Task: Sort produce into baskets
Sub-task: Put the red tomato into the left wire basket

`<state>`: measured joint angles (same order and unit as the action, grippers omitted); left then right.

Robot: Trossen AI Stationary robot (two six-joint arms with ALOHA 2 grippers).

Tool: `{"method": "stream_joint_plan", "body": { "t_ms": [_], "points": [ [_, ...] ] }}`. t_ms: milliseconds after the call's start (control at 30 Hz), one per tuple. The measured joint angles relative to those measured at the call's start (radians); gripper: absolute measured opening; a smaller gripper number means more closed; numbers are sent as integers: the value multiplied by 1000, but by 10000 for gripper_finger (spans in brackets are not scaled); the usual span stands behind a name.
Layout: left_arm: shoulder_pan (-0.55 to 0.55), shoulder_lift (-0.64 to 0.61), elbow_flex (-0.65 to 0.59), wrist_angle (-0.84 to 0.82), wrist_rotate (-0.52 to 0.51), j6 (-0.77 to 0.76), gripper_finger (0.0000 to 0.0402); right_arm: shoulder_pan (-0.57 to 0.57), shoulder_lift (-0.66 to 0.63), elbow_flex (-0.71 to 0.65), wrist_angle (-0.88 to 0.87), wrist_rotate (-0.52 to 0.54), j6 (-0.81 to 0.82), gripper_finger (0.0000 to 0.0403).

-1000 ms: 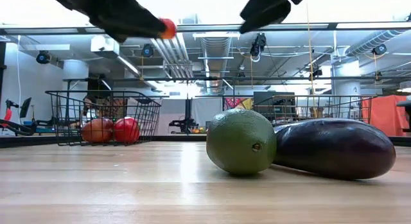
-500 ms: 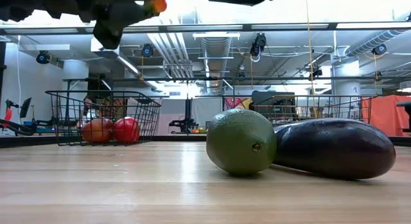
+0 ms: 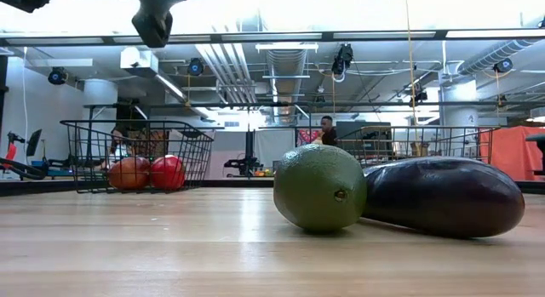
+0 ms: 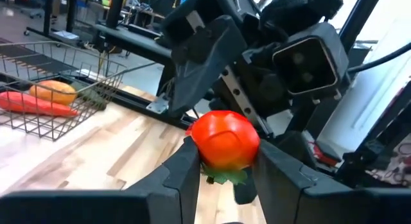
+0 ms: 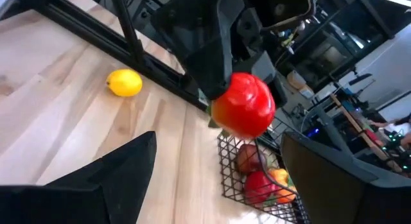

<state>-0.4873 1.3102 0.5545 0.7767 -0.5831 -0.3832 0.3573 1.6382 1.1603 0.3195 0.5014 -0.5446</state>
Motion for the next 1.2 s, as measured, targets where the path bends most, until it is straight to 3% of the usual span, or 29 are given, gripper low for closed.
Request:
{"method": "stream_joint_plan", "body": {
  "t_ms": [300, 667, 767, 867, 1033, 1200],
  "points": [
    [0, -57, 3, 1, 0, -16, 109, 0, -32, 3, 6, 147, 11, 324],
    [49, -440, 4, -320, -69, -42, 101, 0, -50, 4, -2, 182, 48, 324],
    [96, -548, 46, -576, -141, -71, 101, 0, -50, 4, -1, 182, 48, 324],
    [162, -623, 137, -951, -215, -169, 100, 0, -50, 4, -1, 182, 49, 324],
    [326, -635, 342, -1577, -220, -322, 99, 0, -50, 4, -1, 182, 49, 324],
    [483, -590, 474, -1851, -188, -351, 99, -2, -50, 4, -1, 182, 54, 324]
  ]
}}
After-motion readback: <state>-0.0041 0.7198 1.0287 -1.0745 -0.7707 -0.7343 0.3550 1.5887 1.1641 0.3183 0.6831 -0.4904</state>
